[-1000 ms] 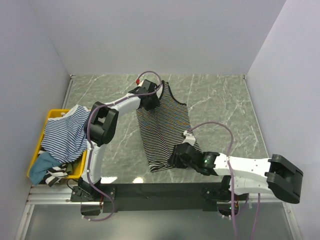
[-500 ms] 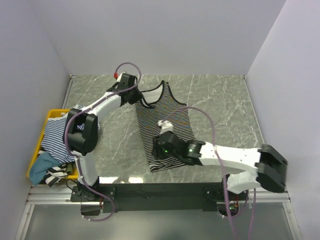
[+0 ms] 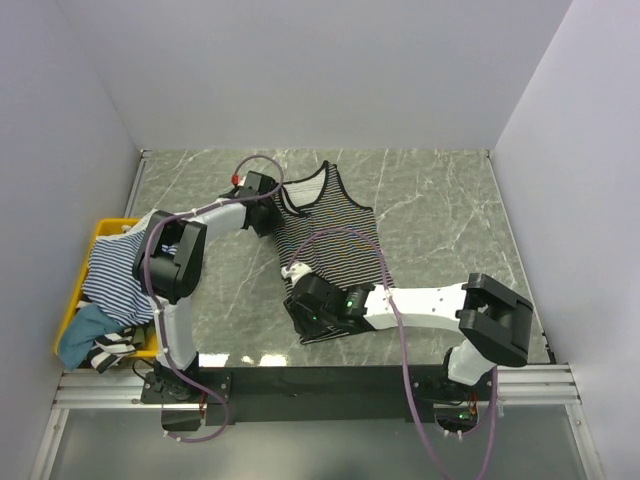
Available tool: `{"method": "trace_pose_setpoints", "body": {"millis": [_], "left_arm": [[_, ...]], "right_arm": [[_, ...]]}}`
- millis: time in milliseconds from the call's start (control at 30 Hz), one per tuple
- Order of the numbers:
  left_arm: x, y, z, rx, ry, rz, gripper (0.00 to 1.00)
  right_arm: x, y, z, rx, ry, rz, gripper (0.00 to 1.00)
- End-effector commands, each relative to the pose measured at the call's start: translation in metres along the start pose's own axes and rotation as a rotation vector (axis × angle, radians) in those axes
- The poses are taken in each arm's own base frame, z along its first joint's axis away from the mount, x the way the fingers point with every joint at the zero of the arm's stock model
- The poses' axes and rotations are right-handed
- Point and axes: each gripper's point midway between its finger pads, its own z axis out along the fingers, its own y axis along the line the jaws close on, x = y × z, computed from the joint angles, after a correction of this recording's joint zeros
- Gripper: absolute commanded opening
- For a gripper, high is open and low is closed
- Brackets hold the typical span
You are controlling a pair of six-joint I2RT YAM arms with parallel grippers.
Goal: Fold and stack the tank tops
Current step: Fold the tank top
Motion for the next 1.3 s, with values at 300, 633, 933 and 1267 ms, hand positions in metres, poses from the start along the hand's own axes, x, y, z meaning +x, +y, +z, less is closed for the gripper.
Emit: {"method": "trace_pose_setpoints", "body": {"millis": [300, 633, 933, 1267], "left_arm": [[0.003, 0.008, 0.023, -0.041, 0.012, 0.01, 0.25], [-0.005, 0.007, 0.027, -0.047, 0.007, 0.011, 0.01], [-0.023, 0.009, 0.023, -0.045, -0.014, 0.003, 0.01], [-0.024, 0.006, 0.023, -0.012, -0.002, 0.008, 0.01]], "right_arm": [[0.0, 0.022, 0.006, -0.029, 0.013, -0.032, 0.25], [0.012, 0.027, -0.006, 0.001, 0.01, -0.044, 0.0], [0.038, 0.027, -0.017, 0.068, 0.003, -0.071, 0.0], [0.012, 0.031, -0.031, 0.091, -0.088, -0.056, 0.16]]}}
